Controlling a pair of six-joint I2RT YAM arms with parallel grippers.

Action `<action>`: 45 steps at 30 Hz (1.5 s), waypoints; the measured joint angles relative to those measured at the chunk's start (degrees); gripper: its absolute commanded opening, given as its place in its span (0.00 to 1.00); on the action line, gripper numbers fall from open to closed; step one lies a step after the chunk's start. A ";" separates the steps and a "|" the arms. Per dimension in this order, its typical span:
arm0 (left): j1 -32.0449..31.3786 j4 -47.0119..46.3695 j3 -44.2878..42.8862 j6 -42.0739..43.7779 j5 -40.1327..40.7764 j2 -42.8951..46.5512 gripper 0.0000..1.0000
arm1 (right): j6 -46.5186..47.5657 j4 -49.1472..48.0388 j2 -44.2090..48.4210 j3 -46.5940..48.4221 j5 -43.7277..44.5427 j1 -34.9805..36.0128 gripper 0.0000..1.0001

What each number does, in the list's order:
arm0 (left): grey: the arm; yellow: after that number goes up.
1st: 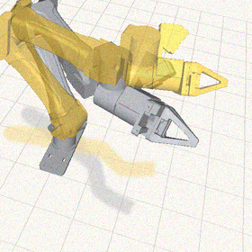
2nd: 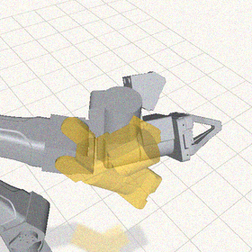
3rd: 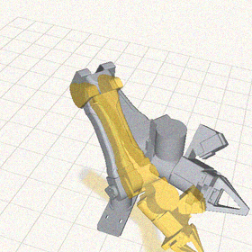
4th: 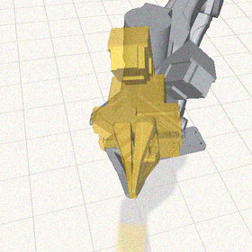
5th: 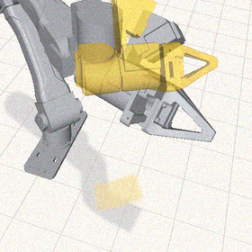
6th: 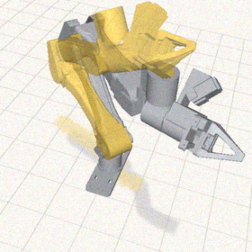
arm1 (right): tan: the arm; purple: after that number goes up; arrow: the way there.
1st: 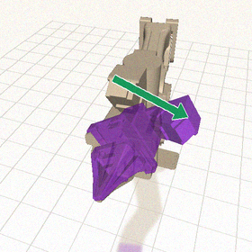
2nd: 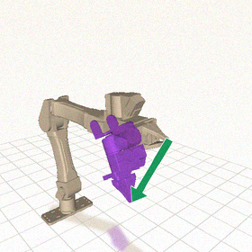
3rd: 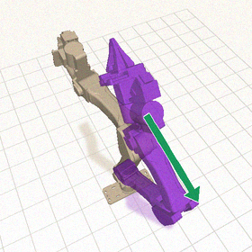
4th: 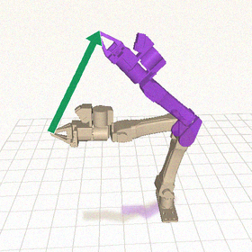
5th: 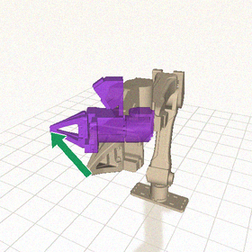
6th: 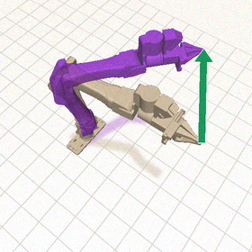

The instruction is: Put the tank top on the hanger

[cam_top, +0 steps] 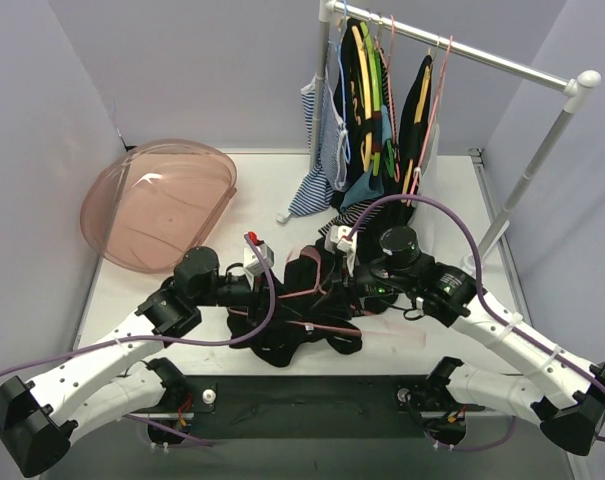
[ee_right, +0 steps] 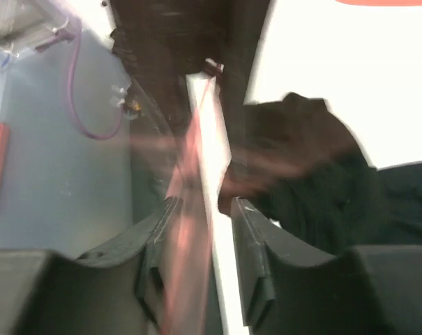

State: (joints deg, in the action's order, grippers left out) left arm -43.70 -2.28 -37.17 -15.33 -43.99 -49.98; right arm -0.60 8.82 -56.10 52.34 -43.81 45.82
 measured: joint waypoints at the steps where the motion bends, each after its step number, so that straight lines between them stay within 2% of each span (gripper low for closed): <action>1: -0.20 -1.09 0.61 -0.98 0.57 -0.22 0.00 | 0.09 -0.81 0.02 -0.13 -0.59 0.00 0.00; 3: -0.28 -3.26 1.84 -3.23 1.86 -0.81 0.01 | -0.87 -1.99 0.00 -0.13 -2.36 0.48 0.00; 4: -0.39 -4.57 2.67 -4.39 2.51 -0.96 0.22 | -0.81 -2.03 0.02 -0.13 -2.23 0.63 0.00; 5: -0.48 -5.44 3.37 -5.55 3.17 -0.90 0.36 | -0.68 -2.01 0.02 -0.13 -2.05 0.61 0.00; 8: -0.61 -5.92 4.42 -7.96 6.21 -0.46 0.62 | 0.57 -0.42 0.02 -0.13 -0.17 0.61 0.00; 10: -0.28 -4.76 4.59 -8.79 8.66 0.68 0.72 | 1.36 2.25 0.09 0.11 1.09 0.24 0.00; 11: 0.42 -3.63 4.87 -9.07 10.05 1.70 0.81 | 1.81 3.96 0.31 0.26 1.62 -0.20 0.00; 17: 5.22 9.01 5.86 -11.69 17.94 8.24 0.83 | 4.96 13.92 2.95 0.52 4.42 -2.23 0.00; 20: 6.95 16.52 6.03 -13.27 20.92 9.03 0.80 | 5.60 16.68 6.23 0.52 5.53 -2.36 0.00; 24: 6.51 23.69 6.51 -16.15 24.44 7.06 0.61 | 5.66 17.92 9.51 0.52 5.92 -2.67 0.00; 27: 5.99 27.19 6.51 -18.34 26.21 1.57 0.55 | 5.60 18.75 10.47 0.52 5.90 -2.71 0.00; 31: 3.91 30.36 6.49 -20.00 28.59 -6.34 0.54 | 5.35 19.12 10.62 0.52 5.81 -2.73 0.00; 34: 1.01 31.63 6.49 -21.00 30.49 -9.05 0.43 | 5.20 19.28 10.69 0.28 5.33 -2.73 0.00; 35: 0.35 31.76 6.47 -21.24 31.12 -9.35 0.31 | 5.18 19.28 10.69 0.20 5.09 -2.73 0.00; 37: -0.85 32.30 6.08 -21.62 33.00 -10.32 0.15 | 5.09 19.23 10.67 -0.04 4.44 -2.73 0.00; 38: -1.09 32.41 5.90 -21.94 33.75 -10.69 0.02 | 5.01 19.23 10.69 -0.17 4.07 -2.73 0.00; 45: -1.27 36.37 1.95 -21.70 37.31 -10.64 0.00 | 4.11 17.84 9.25 -1.16 0.04 -2.75 0.00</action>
State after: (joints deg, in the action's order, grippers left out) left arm -44.97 34.09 -35.22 -37.04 -6.68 -60.62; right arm 3.51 26.65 -46.85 51.18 -43.77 43.07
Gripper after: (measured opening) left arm 0.021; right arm 0.317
